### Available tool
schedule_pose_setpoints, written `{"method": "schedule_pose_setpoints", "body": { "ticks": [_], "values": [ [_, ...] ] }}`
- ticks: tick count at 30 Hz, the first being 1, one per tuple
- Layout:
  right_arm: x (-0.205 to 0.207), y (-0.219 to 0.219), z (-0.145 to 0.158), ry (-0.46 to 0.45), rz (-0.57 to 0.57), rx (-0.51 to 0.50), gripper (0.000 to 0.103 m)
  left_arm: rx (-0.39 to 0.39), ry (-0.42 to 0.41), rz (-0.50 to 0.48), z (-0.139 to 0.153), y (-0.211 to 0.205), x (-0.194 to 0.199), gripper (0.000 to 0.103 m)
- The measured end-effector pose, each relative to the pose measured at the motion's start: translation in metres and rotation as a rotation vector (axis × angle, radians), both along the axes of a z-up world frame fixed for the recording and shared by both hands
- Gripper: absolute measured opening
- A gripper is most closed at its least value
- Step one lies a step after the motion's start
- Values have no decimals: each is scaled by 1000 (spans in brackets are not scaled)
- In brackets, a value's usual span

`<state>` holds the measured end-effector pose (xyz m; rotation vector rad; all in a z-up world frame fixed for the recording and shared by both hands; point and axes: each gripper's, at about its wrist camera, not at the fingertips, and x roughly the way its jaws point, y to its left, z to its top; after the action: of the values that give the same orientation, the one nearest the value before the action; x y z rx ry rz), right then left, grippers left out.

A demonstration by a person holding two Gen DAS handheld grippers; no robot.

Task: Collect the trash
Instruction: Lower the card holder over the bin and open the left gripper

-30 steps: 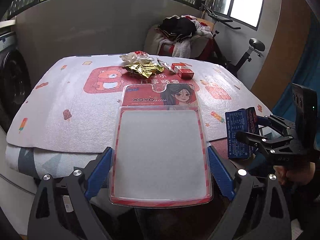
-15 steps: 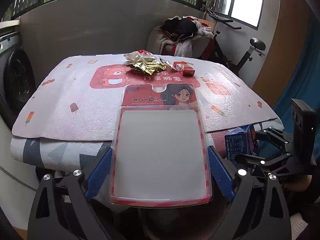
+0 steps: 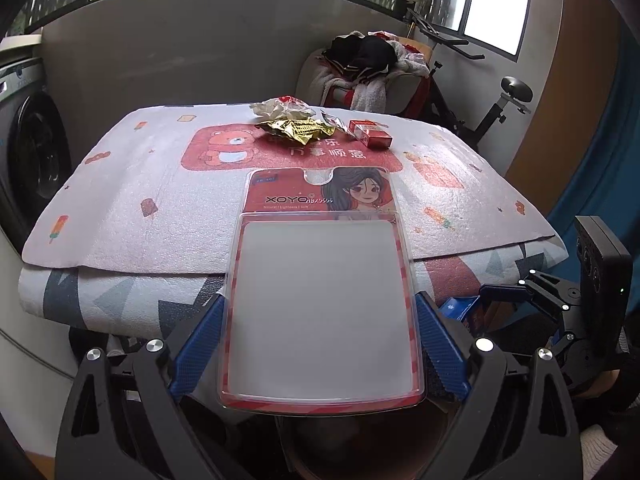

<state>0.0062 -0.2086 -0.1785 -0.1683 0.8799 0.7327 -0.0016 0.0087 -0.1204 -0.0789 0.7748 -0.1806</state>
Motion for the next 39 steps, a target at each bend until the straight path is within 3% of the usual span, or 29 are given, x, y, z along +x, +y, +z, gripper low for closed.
{"method": "schedule_pose_setpoints", "body": {
  "ticks": [4,9,15,26,35,39],
  "values": [
    [3,-5,3,-15,-29,6,94,21,-9,-21,-3,-3,-2,90],
    [12,-21,16,-104,-94,9,97,82,-52,-79,-9,-10,-7,90],
    [22,-42,13,-176,-199,-6,97,39,-123,-158,-15,-4,-10,90],
    [34,-65,2,-120,-328,44,97,57,-41,-270,-43,-30,-5,90],
    [32,-66,2,-116,-334,53,97,72,22,-325,-56,-44,1,92],
    [32,-66,3,-113,-340,56,97,75,13,-345,-55,-47,-1,96]
  ]
}}
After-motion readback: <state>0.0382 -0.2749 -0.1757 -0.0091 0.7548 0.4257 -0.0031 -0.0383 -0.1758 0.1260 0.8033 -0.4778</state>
